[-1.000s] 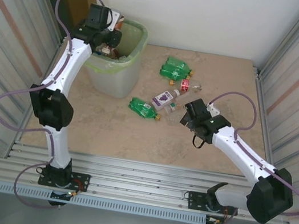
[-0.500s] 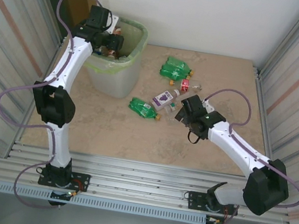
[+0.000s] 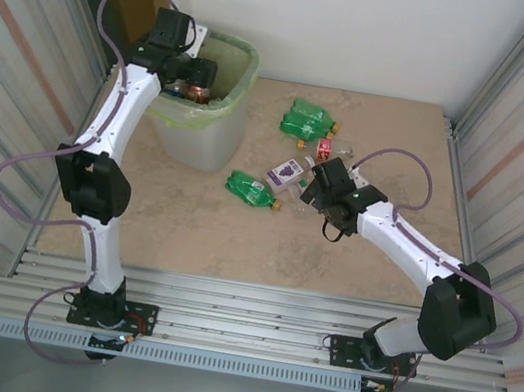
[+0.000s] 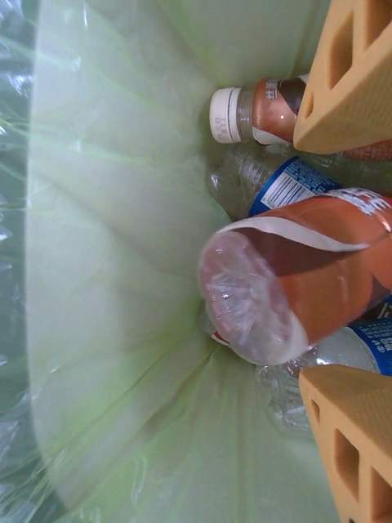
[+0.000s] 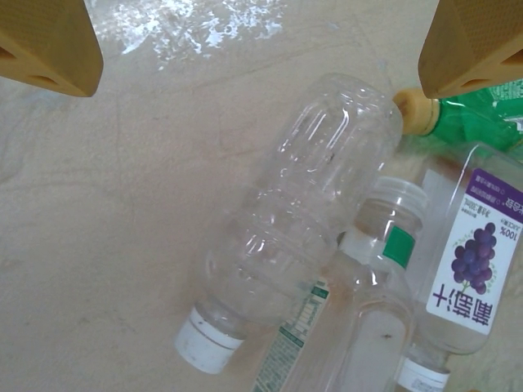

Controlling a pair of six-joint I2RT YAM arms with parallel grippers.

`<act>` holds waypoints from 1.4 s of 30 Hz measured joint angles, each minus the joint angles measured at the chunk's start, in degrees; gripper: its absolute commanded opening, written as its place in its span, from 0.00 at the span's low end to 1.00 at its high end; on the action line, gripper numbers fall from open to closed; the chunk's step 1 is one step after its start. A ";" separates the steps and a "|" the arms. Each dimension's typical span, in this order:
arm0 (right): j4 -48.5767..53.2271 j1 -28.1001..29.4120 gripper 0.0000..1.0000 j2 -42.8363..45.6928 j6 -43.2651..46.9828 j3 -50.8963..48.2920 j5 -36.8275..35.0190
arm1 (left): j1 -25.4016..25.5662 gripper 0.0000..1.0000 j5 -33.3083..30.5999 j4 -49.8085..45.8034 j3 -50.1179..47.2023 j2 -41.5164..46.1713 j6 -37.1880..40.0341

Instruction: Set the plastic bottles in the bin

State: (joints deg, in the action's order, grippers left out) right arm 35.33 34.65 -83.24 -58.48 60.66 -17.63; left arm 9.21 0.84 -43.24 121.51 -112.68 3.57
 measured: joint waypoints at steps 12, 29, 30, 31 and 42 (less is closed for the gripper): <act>-3.72 -1.46 0.98 -5.25 -1.51 0.28 3.65 | 0.00 0.94 4.09 9.60 -15.02 20.41 -1.57; -8.31 -3.98 1.00 -14.97 -1.44 4.46 7.37 | 0.15 0.99 11.43 23.69 -49.81 51.93 -12.76; -8.41 -4.13 0.99 -15.26 -1.42 4.46 7.45 | 0.17 0.99 11.78 24.09 -51.17 53.20 -13.53; -8.46 -4.31 0.98 -15.54 -1.42 4.46 7.48 | 0.15 0.99 12.09 24.44 -52.54 54.31 -14.29; -9.51 -4.81 0.88 -18.43 -1.01 4.35 8.92 | 0.17 0.99 15.80 25.79 -62.47 59.65 -21.05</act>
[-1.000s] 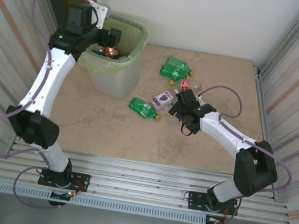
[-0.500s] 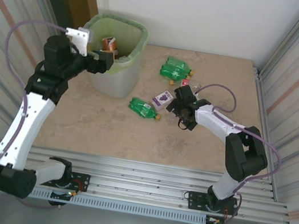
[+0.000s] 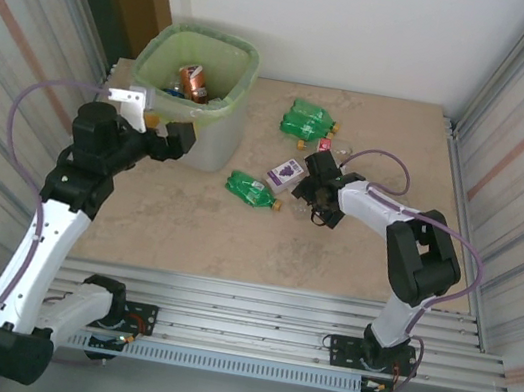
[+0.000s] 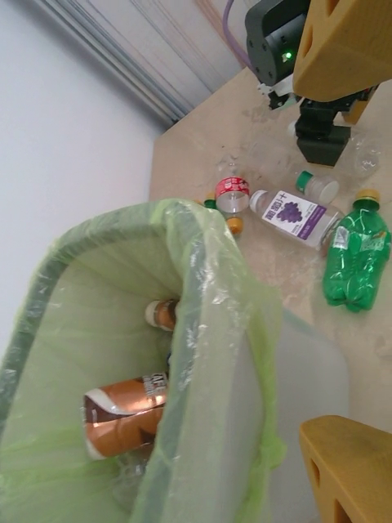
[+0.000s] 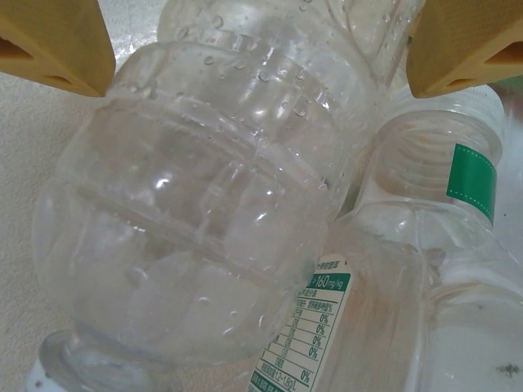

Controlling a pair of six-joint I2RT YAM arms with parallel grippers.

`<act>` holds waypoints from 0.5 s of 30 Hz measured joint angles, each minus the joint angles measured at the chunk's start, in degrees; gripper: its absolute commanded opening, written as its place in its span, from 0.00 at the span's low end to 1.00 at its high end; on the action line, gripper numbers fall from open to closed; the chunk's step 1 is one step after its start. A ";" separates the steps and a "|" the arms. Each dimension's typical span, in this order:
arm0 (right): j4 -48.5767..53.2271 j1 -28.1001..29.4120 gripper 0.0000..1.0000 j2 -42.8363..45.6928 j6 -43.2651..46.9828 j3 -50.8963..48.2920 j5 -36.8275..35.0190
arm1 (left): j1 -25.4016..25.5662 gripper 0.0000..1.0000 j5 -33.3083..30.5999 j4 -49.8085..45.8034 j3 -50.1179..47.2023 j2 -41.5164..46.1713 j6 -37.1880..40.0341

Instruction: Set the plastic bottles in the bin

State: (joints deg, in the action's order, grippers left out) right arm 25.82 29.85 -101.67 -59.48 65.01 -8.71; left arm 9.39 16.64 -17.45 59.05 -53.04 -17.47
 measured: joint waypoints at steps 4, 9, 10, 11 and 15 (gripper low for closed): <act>-0.59 -0.35 0.85 0.00 0.04 -1.20 0.02 | 0.00 0.99 0.55 0.22 -1.68 0.00 -1.16; -0.55 -1.09 0.83 0.00 0.11 -3.69 0.02 | -0.02 0.99 0.52 0.26 -2.71 -0.02 -2.08; -0.55 -1.14 0.82 0.00 0.11 -4.04 0.00 | -0.02 0.99 0.52 0.24 -2.71 -0.02 -2.10; -0.55 -1.33 0.82 0.00 0.11 -4.44 0.00 | -0.02 0.99 0.52 0.31 -2.71 -0.02 -2.10; -0.94 -1.51 0.81 0.22 0.28 -4.98 0.00 | -0.02 0.99 0.46 0.61 -3.02 0.00 -2.10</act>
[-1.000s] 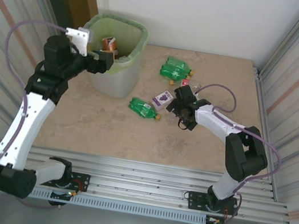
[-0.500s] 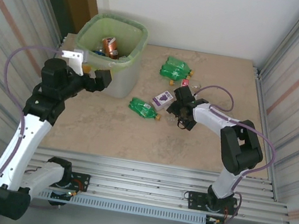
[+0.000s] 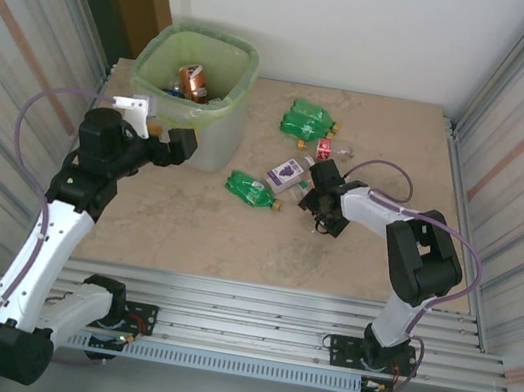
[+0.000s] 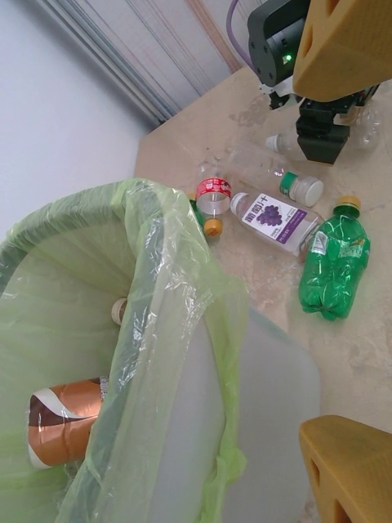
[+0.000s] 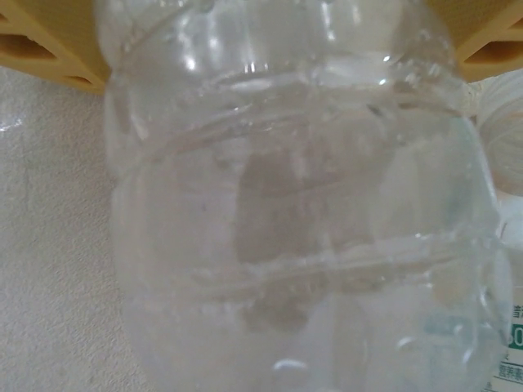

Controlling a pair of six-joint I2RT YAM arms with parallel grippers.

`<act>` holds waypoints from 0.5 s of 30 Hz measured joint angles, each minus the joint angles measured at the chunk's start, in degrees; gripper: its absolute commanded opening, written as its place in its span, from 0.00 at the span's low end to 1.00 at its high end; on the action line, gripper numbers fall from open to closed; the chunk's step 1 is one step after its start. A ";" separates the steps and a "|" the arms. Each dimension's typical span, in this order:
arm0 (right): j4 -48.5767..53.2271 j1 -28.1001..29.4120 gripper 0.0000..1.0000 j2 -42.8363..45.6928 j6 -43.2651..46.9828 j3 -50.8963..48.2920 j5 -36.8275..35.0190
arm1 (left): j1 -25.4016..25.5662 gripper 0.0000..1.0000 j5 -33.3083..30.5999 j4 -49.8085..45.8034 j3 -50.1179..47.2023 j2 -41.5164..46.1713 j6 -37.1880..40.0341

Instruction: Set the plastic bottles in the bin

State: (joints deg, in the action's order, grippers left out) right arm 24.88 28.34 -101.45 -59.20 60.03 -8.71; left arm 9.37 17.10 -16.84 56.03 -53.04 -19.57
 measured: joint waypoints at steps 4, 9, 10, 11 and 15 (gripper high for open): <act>0.02 -0.11 0.81 0.00 1.57 0.00 0.20 | 0.02 0.99 -0.17 0.00 -0.63 -0.07 -0.02; 0.59 -0.87 0.76 -0.55 3.82 0.59 0.22 | 0.00 0.99 -0.17 0.00 -0.66 -0.11 -0.02; 0.92 -1.05 0.74 -0.70 4.09 0.83 0.35 | 0.02 0.99 -0.17 0.00 -0.66 -0.11 -0.02; 1.31 -1.22 0.72 -0.87 4.39 1.01 0.55 | 0.02 0.99 -0.17 0.00 -0.66 -0.11 -0.02; 2.32 -1.46 0.64 -0.96 5.11 1.25 0.83 | 0.02 0.99 -0.28 -0.02 -0.66 -0.09 -0.02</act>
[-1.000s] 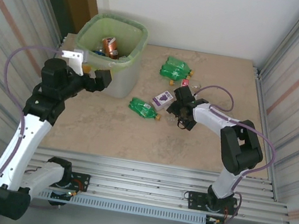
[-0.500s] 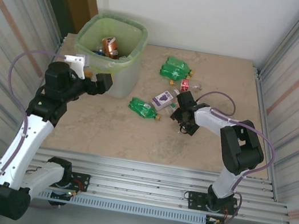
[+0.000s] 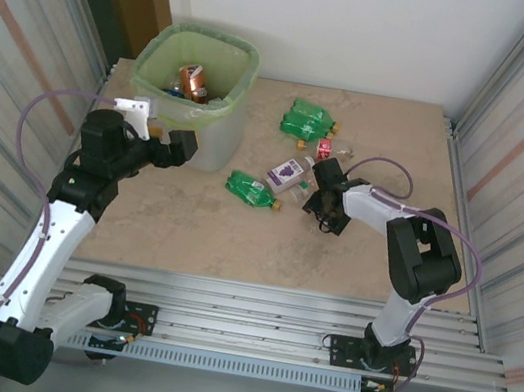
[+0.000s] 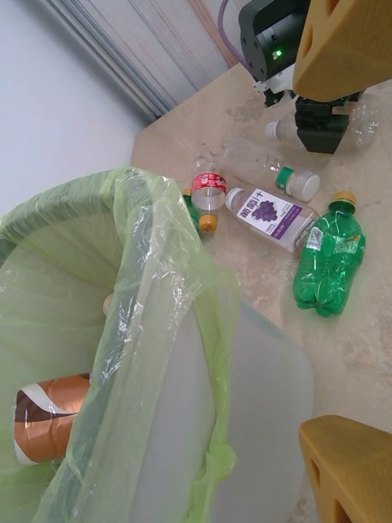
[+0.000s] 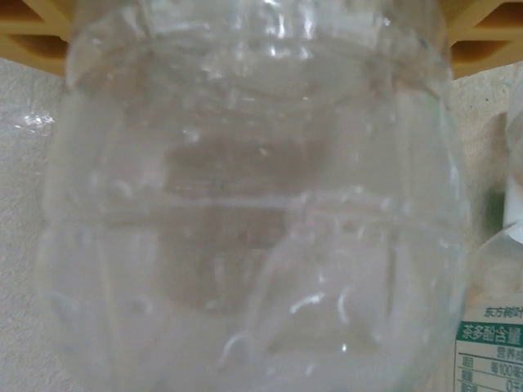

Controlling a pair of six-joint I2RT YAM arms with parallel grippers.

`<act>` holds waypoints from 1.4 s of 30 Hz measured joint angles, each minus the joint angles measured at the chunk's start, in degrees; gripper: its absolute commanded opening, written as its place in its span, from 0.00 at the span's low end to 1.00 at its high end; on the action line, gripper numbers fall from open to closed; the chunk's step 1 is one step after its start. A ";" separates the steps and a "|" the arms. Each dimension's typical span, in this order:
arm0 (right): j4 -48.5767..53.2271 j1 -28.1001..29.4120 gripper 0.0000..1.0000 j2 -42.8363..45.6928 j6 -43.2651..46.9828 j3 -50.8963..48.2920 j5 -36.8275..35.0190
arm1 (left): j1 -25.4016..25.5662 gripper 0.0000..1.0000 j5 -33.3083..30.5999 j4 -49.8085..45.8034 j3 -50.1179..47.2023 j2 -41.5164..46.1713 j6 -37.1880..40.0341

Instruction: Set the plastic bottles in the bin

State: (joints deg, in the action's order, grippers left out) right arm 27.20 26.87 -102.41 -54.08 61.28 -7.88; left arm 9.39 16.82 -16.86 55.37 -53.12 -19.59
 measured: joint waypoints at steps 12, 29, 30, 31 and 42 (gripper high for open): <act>1.60 1.53 0.46 4.79 3.82 0.11 -3.41 | 0.00 0.99 1.57 0.55 0.00 -1.49 -0.46; -10.03 13.70 0.42 32.28 17.68 -3.43 -8.96 | 7.19 0.99 6.88 5.64 2.51 -6.78 -2.29; -11.37 14.75 0.42 33.35 18.99 -3.56 -9.07 | 8.02 0.99 7.45 6.32 3.08 -7.58 -2.29; -12.83 15.80 0.43 34.38 20.33 -3.69 -9.09 | 8.79 0.99 7.91 6.95 3.78 -8.52 -2.32; -22.80 22.43 0.43 37.18 30.99 -4.20 -8.74 | 16.26 0.95 14.64 12.33 13.33 -16.39 -2.38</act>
State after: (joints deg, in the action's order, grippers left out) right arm 4.40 49.30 -65.23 -23.09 57.08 -16.62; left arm 25.65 31.46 -4.54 68.71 -69.52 -21.98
